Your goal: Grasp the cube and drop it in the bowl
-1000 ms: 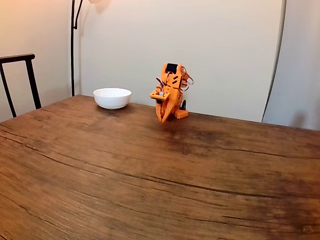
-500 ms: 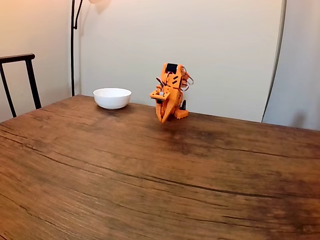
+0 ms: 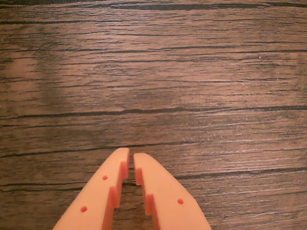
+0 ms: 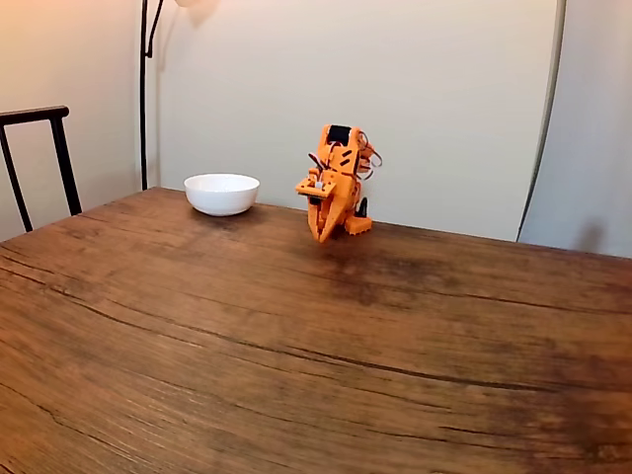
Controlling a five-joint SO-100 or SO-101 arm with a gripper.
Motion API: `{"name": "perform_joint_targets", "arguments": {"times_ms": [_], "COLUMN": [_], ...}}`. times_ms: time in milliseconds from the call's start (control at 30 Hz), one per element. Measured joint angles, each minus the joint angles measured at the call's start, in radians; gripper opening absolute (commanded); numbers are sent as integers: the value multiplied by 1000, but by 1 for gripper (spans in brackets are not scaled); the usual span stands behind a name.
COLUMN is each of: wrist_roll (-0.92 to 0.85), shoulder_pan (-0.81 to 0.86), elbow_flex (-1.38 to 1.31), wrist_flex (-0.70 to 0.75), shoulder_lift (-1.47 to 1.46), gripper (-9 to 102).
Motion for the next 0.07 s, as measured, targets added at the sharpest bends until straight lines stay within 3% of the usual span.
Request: {"name": "perform_joint_targets", "arguments": {"times_ms": [67], "wrist_roll": [0], "shoulder_pan": [0], "elbow_flex": [0], "wrist_flex": [0], "shoulder_lift": [0], "gripper": [0]}}
